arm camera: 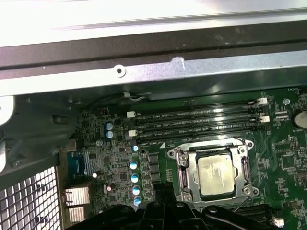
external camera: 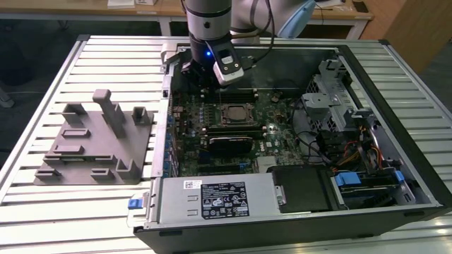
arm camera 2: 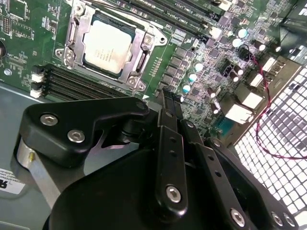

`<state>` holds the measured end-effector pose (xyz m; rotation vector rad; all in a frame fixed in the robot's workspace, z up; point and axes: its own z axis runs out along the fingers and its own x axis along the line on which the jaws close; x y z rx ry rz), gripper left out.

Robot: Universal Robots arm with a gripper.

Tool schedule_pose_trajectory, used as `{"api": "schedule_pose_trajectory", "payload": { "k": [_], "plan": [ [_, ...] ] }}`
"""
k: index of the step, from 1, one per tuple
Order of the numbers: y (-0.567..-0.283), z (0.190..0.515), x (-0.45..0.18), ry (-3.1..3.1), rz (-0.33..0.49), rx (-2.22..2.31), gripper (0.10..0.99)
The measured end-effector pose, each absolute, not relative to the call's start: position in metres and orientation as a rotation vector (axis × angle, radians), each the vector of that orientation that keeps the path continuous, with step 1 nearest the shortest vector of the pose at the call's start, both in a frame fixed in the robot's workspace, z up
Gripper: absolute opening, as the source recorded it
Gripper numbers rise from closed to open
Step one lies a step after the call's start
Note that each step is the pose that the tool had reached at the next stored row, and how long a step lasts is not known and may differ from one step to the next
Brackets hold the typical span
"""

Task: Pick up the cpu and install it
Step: 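Install the first cpu locking lever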

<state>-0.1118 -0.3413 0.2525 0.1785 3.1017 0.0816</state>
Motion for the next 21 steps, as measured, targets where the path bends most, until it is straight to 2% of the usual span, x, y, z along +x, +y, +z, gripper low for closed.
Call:
{"api": "schedule_pose_trajectory", "payload": {
  "k": [9, 21],
  "plan": [
    [-0.341, 0.251, -0.112, 3.097, 0.292, 0.182, 0.106],
    [-0.341, 0.247, -0.089, 3.097, 0.342, 0.184, 0.106]
  ]
}}
